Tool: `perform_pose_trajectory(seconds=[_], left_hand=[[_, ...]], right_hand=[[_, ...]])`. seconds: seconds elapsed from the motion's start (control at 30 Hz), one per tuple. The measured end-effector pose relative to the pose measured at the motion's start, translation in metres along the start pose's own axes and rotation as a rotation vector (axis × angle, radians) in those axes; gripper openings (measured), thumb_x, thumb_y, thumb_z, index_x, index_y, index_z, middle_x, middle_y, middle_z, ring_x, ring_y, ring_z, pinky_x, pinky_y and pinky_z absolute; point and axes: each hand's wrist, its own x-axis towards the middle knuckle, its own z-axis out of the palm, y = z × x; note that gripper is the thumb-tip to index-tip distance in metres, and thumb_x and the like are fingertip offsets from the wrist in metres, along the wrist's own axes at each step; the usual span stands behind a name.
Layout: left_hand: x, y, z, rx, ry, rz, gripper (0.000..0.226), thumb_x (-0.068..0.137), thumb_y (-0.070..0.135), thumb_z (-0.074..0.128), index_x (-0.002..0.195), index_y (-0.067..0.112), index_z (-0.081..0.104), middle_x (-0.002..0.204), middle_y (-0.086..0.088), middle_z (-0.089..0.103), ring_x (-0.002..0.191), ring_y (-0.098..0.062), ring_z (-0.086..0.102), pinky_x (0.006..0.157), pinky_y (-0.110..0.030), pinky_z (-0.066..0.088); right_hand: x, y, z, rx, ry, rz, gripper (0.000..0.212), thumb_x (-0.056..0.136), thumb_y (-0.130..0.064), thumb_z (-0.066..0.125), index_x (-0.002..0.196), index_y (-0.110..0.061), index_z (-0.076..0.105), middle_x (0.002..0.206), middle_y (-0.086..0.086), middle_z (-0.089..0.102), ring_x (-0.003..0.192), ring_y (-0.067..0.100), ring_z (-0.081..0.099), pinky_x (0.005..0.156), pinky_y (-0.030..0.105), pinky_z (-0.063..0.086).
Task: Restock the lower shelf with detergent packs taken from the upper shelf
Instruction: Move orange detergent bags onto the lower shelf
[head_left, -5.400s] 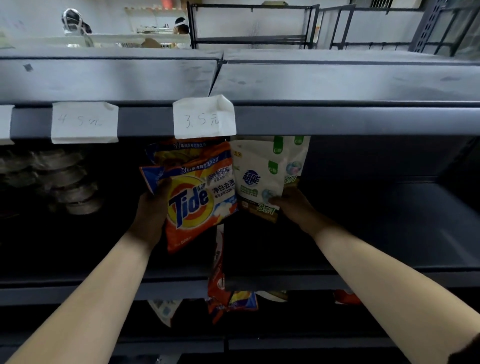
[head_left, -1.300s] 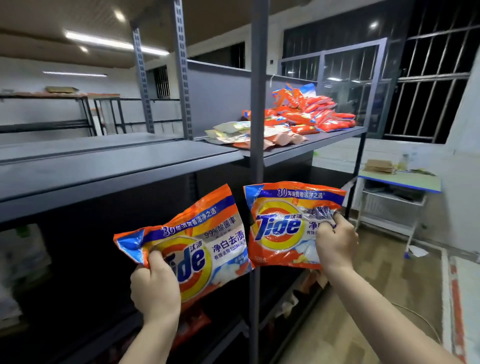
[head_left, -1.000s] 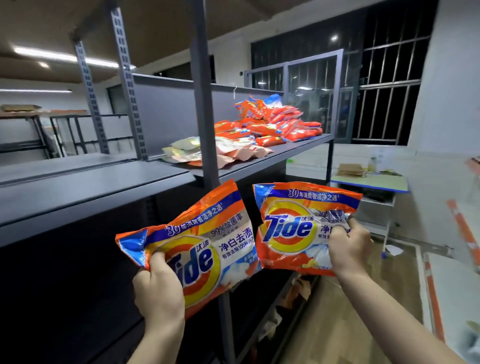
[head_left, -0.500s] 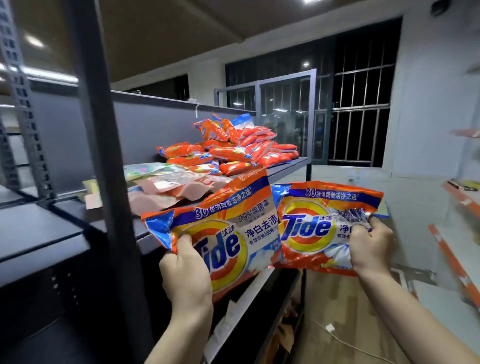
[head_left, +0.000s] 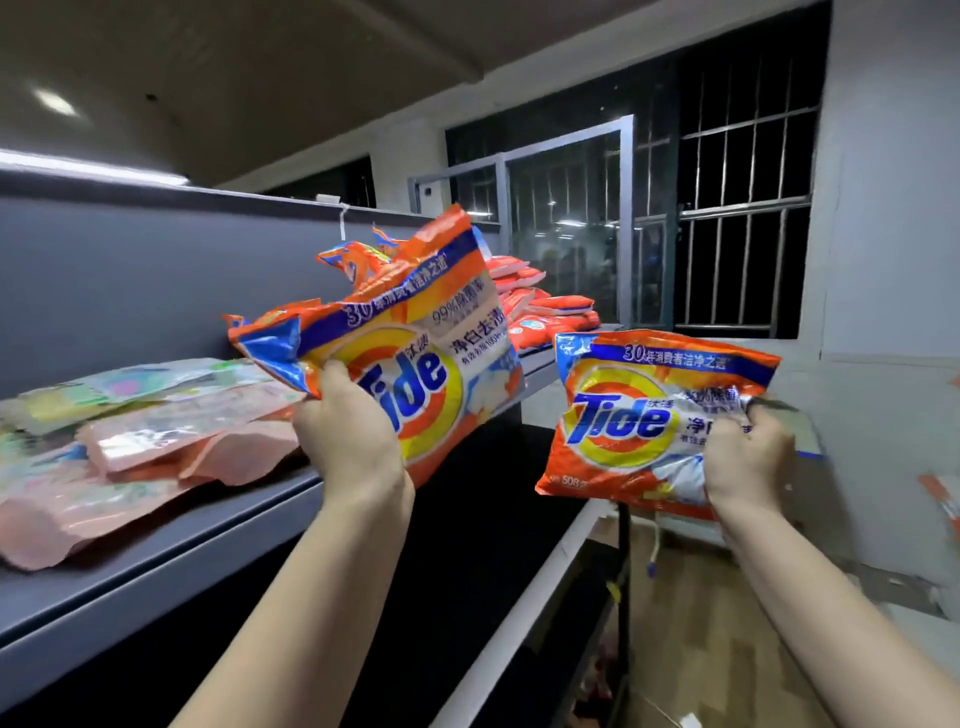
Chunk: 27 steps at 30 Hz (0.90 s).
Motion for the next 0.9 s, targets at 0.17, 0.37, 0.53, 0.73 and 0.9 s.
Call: perform_pose_trajectory(seconds=[0.17,0.37,0.53,0.73,0.9], left_hand=[[0.052,-0.047,0.059,0.040,0.140,0.046,0.015,0.088,0.027,0.048,0.079,0.020,0.058,0.079,0.000,0.073,0.065,-0.017,0.072,0.055,-0.032,0.058],[0.133,-0.105,0.124,0.368,0.342,0.161,0.029,0.088,0.018,0.040,0.103,0.004,0.061,0.114,-0.015,0.064,0.095,-0.032,0.065,0.080,-0.040,0.053],[0.183,-0.133,0.134,0.876,0.472,0.185,0.057,0.090,0.027,0.050,0.137,-0.004,0.036,0.143,-0.021,0.042,0.131,-0.037,0.040,0.109,-0.043,0.031],[0.202,-0.151,0.127,1.442,0.535,0.389,0.089,0.090,0.040,0.055,0.151,0.005,0.001,0.160,-0.012,-0.008,0.146,-0.032,0.004,0.114,-0.054,0.011],[0.206,-0.151,0.123,1.419,0.588,0.415,0.062,0.098,0.040,0.039,0.149,0.010,0.023,0.160,-0.009,0.008,0.145,-0.029,0.013,0.113,-0.053,0.009]], right_hand=[[0.074,0.028,0.068,0.137,-0.085,0.027,0.018,0.074,-0.013,0.045,0.062,-0.021,0.054,0.060,-0.014,0.052,0.057,0.010,0.046,0.055,0.025,0.036],[0.166,0.050,0.143,0.264,-0.232,0.128,0.015,0.067,-0.017,0.042,0.062,-0.019,0.056,0.060,-0.011,0.050,0.059,0.016,0.048,0.061,0.029,0.040],[0.207,0.046,0.211,0.417,-0.373,0.168,0.019,0.065,-0.016,0.043,0.064,-0.019,0.061,0.068,-0.005,0.063,0.066,0.017,0.063,0.064,0.028,0.052],[0.202,0.011,0.299,0.536,-0.576,0.077,0.013,0.060,-0.020,0.041,0.054,-0.015,0.052,0.054,-0.006,0.050,0.063,0.021,0.046,0.061,0.036,0.042],[0.173,-0.039,0.359,0.601,-0.714,0.049,0.014,0.072,-0.005,0.048,0.067,-0.014,0.057,0.063,-0.004,0.052,0.070,0.020,0.044,0.064,0.027,0.028]])
